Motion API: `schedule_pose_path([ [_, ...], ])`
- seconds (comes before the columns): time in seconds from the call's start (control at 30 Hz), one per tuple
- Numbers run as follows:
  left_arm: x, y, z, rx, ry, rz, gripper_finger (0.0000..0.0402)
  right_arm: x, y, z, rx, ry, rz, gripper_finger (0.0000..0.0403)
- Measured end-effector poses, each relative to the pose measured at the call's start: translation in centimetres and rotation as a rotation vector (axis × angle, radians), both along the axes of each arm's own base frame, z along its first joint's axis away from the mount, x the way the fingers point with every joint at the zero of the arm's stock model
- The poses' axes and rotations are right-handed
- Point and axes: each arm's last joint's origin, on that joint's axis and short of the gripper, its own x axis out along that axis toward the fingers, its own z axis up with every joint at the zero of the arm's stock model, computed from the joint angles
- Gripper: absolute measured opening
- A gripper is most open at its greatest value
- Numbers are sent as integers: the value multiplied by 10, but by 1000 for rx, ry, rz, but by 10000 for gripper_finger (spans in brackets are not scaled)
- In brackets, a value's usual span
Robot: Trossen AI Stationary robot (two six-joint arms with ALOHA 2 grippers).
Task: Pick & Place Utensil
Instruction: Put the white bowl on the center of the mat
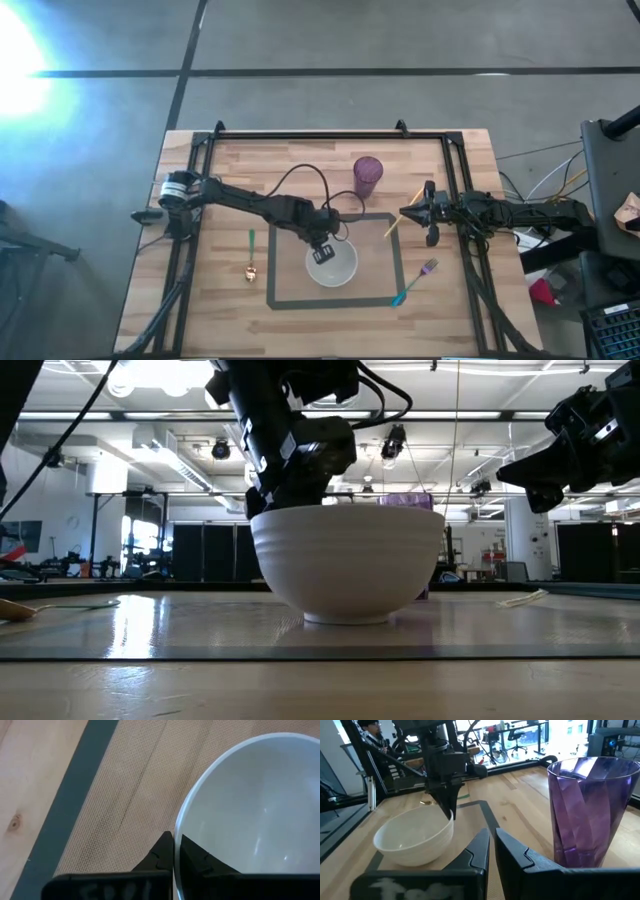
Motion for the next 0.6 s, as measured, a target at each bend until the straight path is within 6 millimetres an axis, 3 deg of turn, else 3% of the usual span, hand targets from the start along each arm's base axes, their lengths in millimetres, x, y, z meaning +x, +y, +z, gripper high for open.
schedule_pose_path([
  [0.6,0,0,0,-5,1,-15,13,0,0,0,3,1,0,27],
])
